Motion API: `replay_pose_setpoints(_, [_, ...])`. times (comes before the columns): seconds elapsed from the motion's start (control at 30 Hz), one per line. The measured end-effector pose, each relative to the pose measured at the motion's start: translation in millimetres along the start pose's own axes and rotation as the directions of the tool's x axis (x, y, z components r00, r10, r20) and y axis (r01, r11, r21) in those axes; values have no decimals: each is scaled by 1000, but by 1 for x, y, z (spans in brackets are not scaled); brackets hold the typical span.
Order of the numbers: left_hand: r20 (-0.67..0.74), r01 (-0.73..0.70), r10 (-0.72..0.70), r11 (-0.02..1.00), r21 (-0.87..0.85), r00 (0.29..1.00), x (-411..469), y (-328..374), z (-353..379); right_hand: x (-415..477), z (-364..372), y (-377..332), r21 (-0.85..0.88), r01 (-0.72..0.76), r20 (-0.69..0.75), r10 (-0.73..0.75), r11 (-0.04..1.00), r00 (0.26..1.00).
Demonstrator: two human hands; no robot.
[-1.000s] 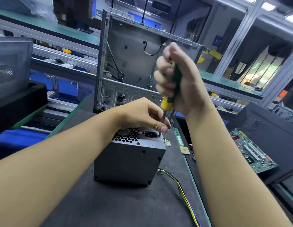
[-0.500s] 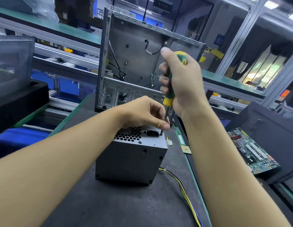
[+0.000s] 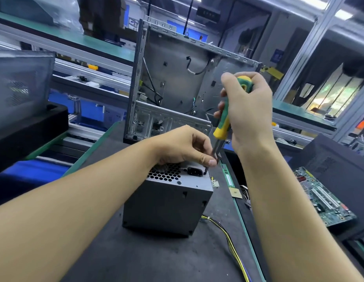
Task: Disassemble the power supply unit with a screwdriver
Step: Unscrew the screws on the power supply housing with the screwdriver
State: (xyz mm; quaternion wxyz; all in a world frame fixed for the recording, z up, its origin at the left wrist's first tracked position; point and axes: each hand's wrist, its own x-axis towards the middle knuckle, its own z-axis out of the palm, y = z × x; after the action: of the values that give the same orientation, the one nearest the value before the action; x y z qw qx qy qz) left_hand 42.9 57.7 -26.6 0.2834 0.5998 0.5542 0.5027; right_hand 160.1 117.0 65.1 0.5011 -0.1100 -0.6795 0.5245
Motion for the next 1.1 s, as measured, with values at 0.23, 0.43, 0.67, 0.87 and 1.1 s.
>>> replay_pose_setpoints(0.23, [48, 1, -1, 1000, 3, 999, -5, 5, 1, 9, -13, 3, 382, -361, 758, -66, 851, 649])
replay_pose_setpoints(0.43, [30, 36, -34, 997, -63, 999, -6, 5, 2, 1, -7, 4, 152, -53, 267, 10, 987, 964])
replay_pose_setpoints(0.67, [54, 42, -40, 999, -25, 998, -6, 6, 1, -2, 1, 2, 223, -99, 469, -17, 970, 883])
replay_pose_setpoints(0.87, [42, 19, -20, 999, 29, 999, -7, 8, 2, 10, -15, 9, 391, -513, 823, -41, 764, 567])
replay_pose_setpoints(1.1, [10, 77, -77, 996, -52, 997, -10, 14, 7, -1, -1, -1, 10, -3, 19, 3, 1000, 1000])
